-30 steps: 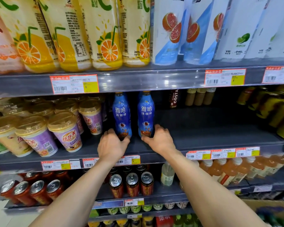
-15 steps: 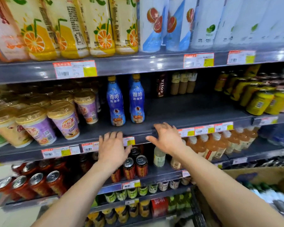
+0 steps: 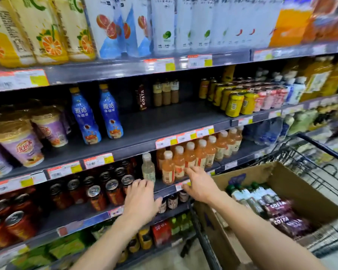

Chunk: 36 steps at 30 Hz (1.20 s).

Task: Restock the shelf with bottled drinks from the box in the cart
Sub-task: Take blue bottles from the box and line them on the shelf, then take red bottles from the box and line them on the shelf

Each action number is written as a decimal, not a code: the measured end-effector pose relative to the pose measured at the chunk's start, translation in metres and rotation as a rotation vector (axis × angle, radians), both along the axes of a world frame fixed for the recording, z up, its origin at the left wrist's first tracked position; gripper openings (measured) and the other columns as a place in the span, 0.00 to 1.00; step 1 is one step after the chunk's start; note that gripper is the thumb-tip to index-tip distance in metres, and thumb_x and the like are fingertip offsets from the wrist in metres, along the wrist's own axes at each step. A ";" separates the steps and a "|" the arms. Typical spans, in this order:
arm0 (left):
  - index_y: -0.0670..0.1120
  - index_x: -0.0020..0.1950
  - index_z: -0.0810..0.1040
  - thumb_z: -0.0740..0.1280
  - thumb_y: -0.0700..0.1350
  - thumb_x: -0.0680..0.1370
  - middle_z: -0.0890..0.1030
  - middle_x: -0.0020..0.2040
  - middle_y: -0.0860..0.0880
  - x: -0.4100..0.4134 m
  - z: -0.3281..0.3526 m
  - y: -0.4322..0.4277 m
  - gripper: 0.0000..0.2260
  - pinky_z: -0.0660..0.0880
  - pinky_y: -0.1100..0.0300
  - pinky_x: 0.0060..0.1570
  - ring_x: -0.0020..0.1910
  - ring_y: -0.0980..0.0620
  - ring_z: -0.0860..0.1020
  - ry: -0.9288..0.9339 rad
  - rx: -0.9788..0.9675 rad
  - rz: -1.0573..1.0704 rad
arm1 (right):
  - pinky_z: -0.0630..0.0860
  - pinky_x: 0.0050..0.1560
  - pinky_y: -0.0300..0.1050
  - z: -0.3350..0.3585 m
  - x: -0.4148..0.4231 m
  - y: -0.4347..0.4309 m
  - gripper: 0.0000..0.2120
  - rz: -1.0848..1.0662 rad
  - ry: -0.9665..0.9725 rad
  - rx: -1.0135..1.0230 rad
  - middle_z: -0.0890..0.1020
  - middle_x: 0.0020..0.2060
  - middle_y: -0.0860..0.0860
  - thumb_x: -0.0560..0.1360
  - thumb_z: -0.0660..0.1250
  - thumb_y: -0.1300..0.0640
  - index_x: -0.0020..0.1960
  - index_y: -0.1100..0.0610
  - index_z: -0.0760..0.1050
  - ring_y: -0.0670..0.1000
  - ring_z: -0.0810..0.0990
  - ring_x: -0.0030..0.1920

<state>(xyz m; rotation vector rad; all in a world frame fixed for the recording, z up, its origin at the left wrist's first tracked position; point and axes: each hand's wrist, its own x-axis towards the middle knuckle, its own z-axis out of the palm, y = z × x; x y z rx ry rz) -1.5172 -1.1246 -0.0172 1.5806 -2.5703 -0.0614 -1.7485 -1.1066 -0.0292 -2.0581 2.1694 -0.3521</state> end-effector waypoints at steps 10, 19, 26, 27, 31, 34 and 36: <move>0.49 0.72 0.68 0.61 0.60 0.77 0.72 0.69 0.50 -0.185 -0.077 0.041 0.27 0.64 0.47 0.70 0.70 0.46 0.65 -0.026 0.184 -0.123 | 0.70 0.67 0.51 -0.100 -0.162 0.057 0.27 -0.092 -0.066 0.205 0.74 0.65 0.56 0.75 0.66 0.44 0.70 0.56 0.69 0.59 0.69 0.69; 0.47 0.69 0.70 0.62 0.58 0.77 0.74 0.67 0.47 -0.308 -0.159 0.082 0.25 0.65 0.53 0.68 0.67 0.46 0.67 -0.133 0.422 -0.123 | 0.73 0.64 0.50 -0.170 -0.291 0.110 0.28 -0.096 -0.047 0.514 0.74 0.69 0.57 0.76 0.64 0.43 0.73 0.52 0.68 0.60 0.74 0.67; 0.48 0.71 0.69 0.63 0.57 0.77 0.72 0.69 0.47 -0.335 -0.199 0.099 0.25 0.63 0.53 0.71 0.69 0.46 0.66 -0.163 0.601 -0.115 | 0.72 0.65 0.50 -0.199 -0.338 0.143 0.25 -0.204 -0.110 0.696 0.76 0.64 0.55 0.76 0.66 0.43 0.69 0.54 0.70 0.59 0.72 0.67; 0.48 0.70 0.69 0.63 0.57 0.77 0.73 0.68 0.47 -0.339 -0.205 0.100 0.24 0.62 0.54 0.70 0.69 0.46 0.66 -0.166 0.616 -0.115 | 0.72 0.65 0.50 -0.202 -0.343 0.145 0.26 -0.222 -0.112 0.707 0.75 0.65 0.55 0.76 0.66 0.43 0.70 0.53 0.69 0.58 0.72 0.67; 0.47 0.70 0.69 0.63 0.56 0.77 0.73 0.68 0.46 -0.360 -0.226 0.104 0.24 0.64 0.54 0.70 0.69 0.45 0.66 -0.193 0.672 -0.133 | 0.76 0.60 0.51 -0.213 -0.359 0.149 0.24 -0.300 -0.133 0.730 0.79 0.60 0.57 0.76 0.66 0.44 0.69 0.52 0.71 0.60 0.78 0.61; 0.47 0.70 0.70 0.63 0.56 0.77 0.73 0.67 0.46 -0.380 -0.235 0.107 0.24 0.65 0.51 0.69 0.68 0.45 0.65 -0.198 0.708 -0.159 | 0.76 0.57 0.52 -0.216 -0.370 0.148 0.20 -0.390 -0.126 0.727 0.81 0.58 0.57 0.77 0.64 0.44 0.64 0.53 0.74 0.60 0.79 0.59; 0.48 0.69 0.70 0.63 0.56 0.76 0.73 0.66 0.46 -0.395 -0.238 0.104 0.23 0.65 0.51 0.69 0.67 0.45 0.66 -0.198 0.689 -0.182 | 0.76 0.58 0.51 -0.218 -0.377 0.146 0.20 -0.436 -0.138 0.738 0.81 0.58 0.58 0.78 0.64 0.44 0.63 0.56 0.74 0.60 0.79 0.60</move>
